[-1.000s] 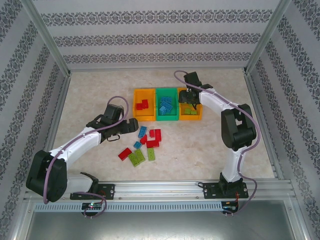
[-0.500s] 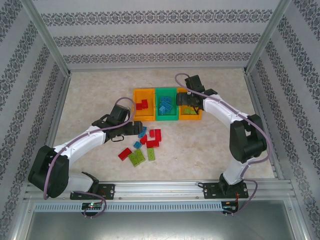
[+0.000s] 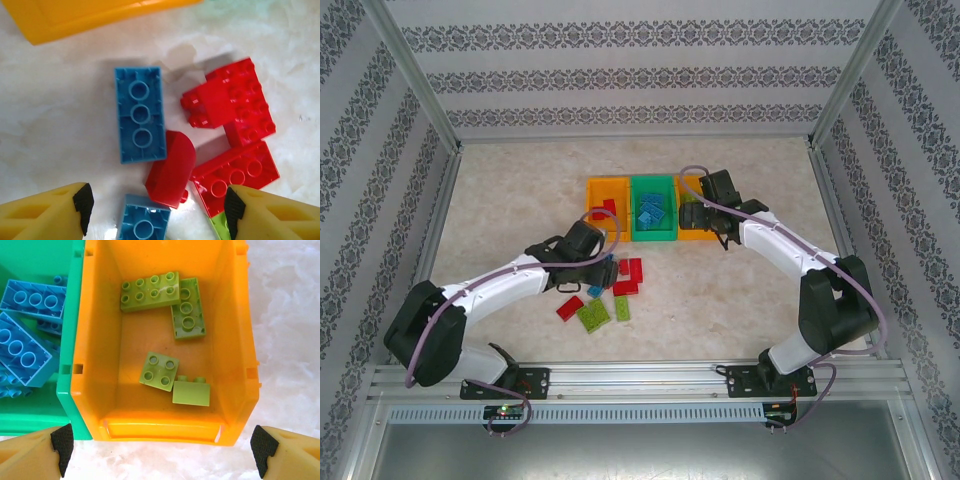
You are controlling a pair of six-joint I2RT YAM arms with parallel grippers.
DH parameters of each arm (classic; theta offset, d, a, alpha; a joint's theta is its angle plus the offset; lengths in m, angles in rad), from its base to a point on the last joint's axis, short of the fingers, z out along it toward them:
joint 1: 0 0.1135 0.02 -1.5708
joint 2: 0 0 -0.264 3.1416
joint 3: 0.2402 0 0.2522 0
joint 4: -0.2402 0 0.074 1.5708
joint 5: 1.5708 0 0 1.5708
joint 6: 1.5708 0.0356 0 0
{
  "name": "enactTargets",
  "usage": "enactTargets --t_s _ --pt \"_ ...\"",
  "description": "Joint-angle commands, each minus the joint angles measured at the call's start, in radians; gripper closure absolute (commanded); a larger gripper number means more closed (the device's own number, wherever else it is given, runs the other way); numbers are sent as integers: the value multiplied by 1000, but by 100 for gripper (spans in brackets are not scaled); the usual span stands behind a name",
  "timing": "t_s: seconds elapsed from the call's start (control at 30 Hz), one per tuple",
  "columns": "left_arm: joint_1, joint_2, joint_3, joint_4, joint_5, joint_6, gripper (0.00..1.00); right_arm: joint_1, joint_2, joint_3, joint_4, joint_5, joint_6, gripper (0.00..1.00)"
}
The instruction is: Sort the legos into containers by color
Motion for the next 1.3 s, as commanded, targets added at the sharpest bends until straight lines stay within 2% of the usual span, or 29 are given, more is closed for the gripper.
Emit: enactTargets --t_s 0.0,1.0,1.17,1.27 --pt "-31 20 33 -45 -39 55 30 5 -14 -15 21 11 9 5" --pt "-49 185 76 -6 2 78 63 -1 -8 -31 37 7 19 4" --pt "-49 190 79 -2 11 72 64 -4 -11 -36 40 7 20 4" --pt "-49 197 81 -6 9 70 61 -8 -14 -37 40 5 20 4"
